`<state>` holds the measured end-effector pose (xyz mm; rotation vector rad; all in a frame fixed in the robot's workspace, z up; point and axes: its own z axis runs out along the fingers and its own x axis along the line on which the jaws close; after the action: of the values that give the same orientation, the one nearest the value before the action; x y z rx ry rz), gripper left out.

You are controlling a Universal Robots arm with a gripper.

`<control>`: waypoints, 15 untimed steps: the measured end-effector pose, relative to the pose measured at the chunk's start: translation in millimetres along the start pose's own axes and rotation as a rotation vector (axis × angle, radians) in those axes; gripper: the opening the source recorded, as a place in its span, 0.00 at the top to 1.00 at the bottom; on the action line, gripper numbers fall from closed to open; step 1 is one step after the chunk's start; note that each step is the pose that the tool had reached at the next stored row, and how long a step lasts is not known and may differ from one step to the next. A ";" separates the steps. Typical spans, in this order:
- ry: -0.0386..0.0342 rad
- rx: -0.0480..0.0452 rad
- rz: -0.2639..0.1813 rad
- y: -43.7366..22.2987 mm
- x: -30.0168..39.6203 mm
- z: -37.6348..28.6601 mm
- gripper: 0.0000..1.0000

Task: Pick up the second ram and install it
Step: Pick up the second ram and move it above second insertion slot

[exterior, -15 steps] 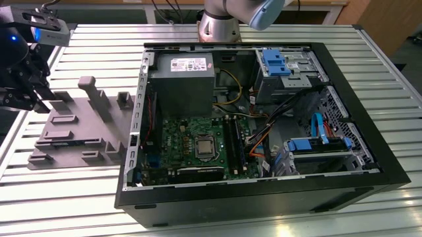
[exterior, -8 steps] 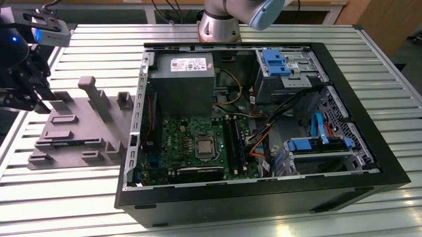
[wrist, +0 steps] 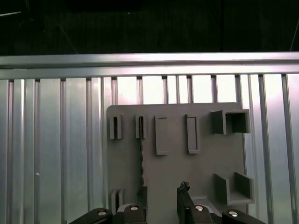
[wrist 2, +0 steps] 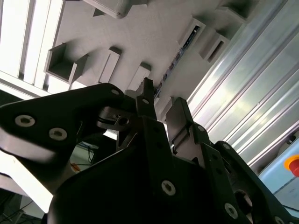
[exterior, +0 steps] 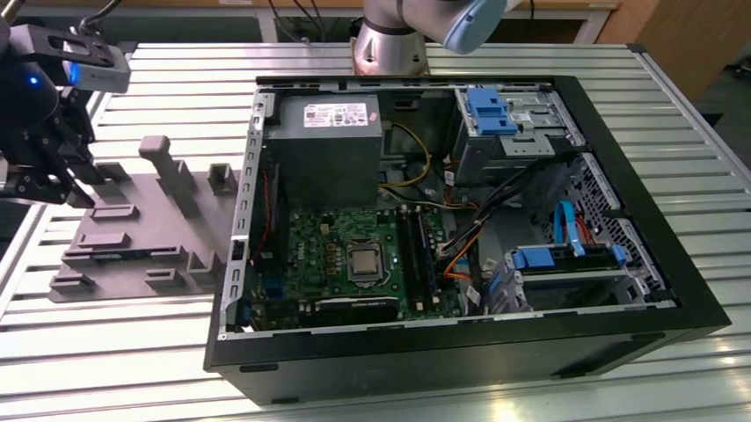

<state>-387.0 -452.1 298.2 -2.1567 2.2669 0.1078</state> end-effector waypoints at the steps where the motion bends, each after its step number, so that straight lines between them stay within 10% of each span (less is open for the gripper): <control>1: 0.0000 0.0000 0.000 0.0 0.5 1.8 0.62; 15: 0.0002 0.0000 0.000 0.0 7.2 21.9 0.62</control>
<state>-388.2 -458.0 276.0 -2.1564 2.2673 0.1075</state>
